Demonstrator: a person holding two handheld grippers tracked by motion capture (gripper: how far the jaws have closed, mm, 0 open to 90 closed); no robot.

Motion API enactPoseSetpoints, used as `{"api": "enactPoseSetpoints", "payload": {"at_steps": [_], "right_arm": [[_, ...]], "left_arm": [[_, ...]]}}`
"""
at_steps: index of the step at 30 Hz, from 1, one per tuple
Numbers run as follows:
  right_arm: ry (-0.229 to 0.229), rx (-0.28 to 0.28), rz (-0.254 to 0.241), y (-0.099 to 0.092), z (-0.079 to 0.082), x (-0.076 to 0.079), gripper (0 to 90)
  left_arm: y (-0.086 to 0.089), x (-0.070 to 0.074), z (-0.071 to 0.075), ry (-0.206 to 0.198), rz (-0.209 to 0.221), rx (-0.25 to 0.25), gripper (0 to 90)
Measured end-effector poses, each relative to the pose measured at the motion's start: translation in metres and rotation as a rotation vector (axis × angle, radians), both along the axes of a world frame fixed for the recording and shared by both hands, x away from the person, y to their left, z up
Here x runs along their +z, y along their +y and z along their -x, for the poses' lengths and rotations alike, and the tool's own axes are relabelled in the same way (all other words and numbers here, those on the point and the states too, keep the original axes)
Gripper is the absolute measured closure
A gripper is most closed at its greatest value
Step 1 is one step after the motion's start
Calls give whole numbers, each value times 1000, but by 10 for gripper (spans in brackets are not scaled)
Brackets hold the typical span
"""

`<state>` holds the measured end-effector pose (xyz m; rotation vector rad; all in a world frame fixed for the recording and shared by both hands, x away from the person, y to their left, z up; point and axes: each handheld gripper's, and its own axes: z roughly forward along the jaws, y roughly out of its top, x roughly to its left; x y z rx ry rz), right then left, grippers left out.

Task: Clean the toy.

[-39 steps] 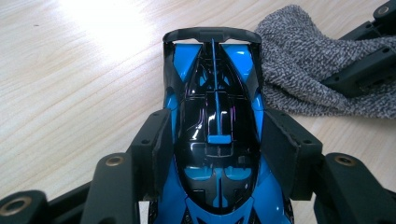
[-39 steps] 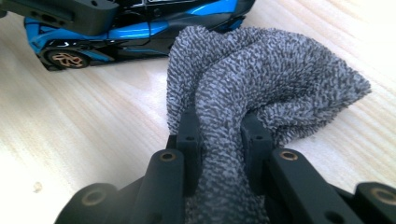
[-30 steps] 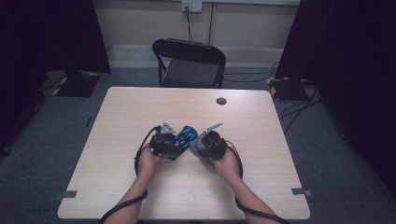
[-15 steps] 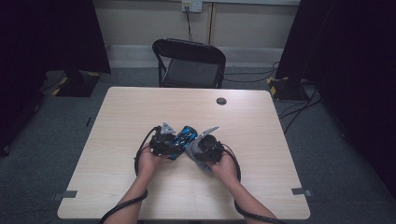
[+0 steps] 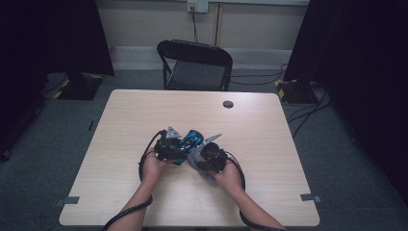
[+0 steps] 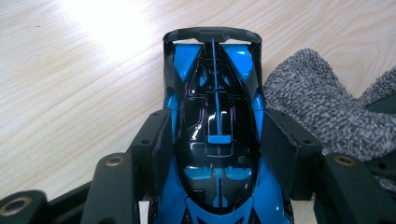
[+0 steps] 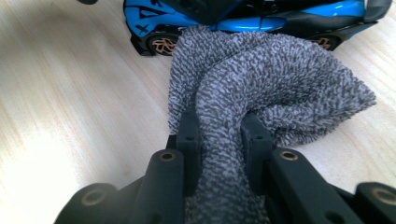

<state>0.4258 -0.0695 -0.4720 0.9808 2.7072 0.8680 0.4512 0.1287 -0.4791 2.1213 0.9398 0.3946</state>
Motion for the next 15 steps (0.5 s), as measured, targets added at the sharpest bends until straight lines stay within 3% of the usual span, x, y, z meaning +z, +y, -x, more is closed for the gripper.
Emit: {"api": "enactPoseSetpoints", "payload": {"at_steps": [15], "right_arm": [[-6,49,16,11,12,1,740]], "left_arm": [[-1,0,1,1,6,6,444]]}}
